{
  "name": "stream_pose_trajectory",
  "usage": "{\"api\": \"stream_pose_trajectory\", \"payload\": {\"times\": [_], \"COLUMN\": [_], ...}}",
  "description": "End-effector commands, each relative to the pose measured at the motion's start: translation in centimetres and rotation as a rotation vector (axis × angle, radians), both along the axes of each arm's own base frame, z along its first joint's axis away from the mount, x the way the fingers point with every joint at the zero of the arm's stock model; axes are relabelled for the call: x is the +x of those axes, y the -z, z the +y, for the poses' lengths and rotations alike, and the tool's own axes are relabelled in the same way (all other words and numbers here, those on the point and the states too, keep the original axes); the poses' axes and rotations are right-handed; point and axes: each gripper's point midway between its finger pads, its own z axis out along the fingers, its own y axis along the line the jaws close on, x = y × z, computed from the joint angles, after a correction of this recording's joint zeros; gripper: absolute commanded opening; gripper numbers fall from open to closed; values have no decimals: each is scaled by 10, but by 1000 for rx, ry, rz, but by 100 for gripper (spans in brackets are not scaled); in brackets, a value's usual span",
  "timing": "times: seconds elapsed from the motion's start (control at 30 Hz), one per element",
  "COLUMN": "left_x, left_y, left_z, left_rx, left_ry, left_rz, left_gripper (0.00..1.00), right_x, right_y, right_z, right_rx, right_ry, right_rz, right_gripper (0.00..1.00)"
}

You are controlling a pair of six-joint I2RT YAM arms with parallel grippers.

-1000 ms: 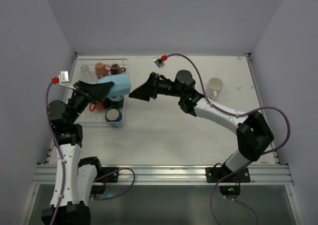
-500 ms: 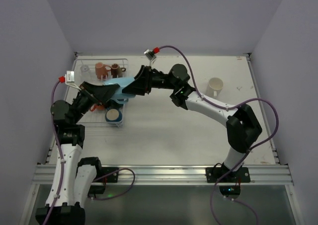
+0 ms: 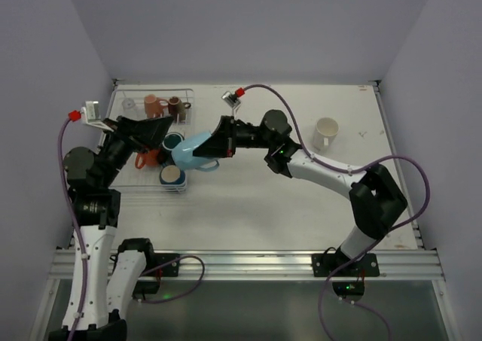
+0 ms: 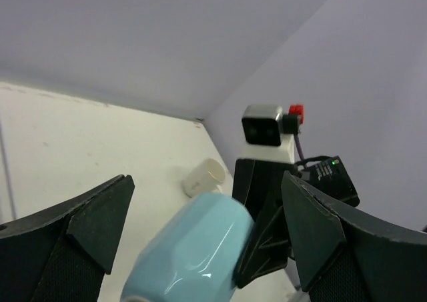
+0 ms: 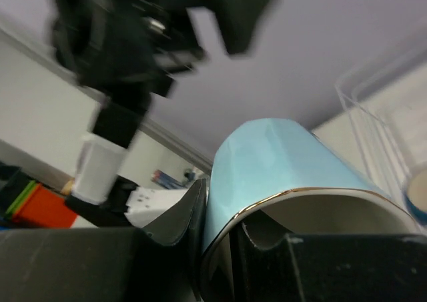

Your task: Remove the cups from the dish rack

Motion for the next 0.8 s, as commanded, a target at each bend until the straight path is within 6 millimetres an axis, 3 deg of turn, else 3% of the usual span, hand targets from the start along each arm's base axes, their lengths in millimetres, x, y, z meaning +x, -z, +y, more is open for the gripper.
{"api": "stream_pose_trajectory", "payload": {"times": [0.0,0.03,0.07,0.1,0.13,0.2,0.23,0.27,0.3,0.33,0.4,0.43,0.5,0.57,0.63,0.67,0.77], "left_x": [-1,1,2,3,3,5,4,3,0,0,-4,-4,-5,-5,-5,-6,-9], "left_y": [-5,2,8,15,32,53,72,81,87,102,109,118,124,125,127,127,122], "left_z": [30,41,46,50,54,65,67,67,67,66,65,64,58,52,54,51,49], "left_rx": [229,272,353,394,429,505,521,534,538,546,546,552,560,575,591,595,605], "left_ry": [-194,-252,-271,-284,-290,-327,-326,-321,-315,-304,-301,-296,-275,-262,-283,-278,-294], "left_rz": [-5,51,48,64,110,144,177,186,186,208,206,216,213,193,187,178,152], "left_gripper": [100,100,100,100,100,100,100,100,100,100,100,100,100,100,100,100,100], "right_x": [13,39,51,65,85,110,120,137,146,155,170,177,189,202,220,219,227], "right_y": [-3,36,48,47,82,88,110,109,120,133,138,149,152,170,174,190,198], "right_z": [-26,-36,-45,-54,-81,-111,-136,-154,-175,-185,-209,-213,-218,-221,-226,-227,-232], "right_rx": [-81,-264,-352,-425,-634,-779,-914,-976,-1055,-1120,-1221,-1274,-1318,-1371,-1360,-1359,-1352], "right_ry": [151,269,341,414,518,644,675,753,782,791,855,843,850,809,809,764,727], "right_rz": [-142,-139,-161,-191,-203,-237,-235,-245,-216,-226,-234,-258,-310,-379,-448,-465,-553], "right_gripper": [0,0,0,0,0,0,0,0,0,0,0,0,0,0,0,0,0]}}
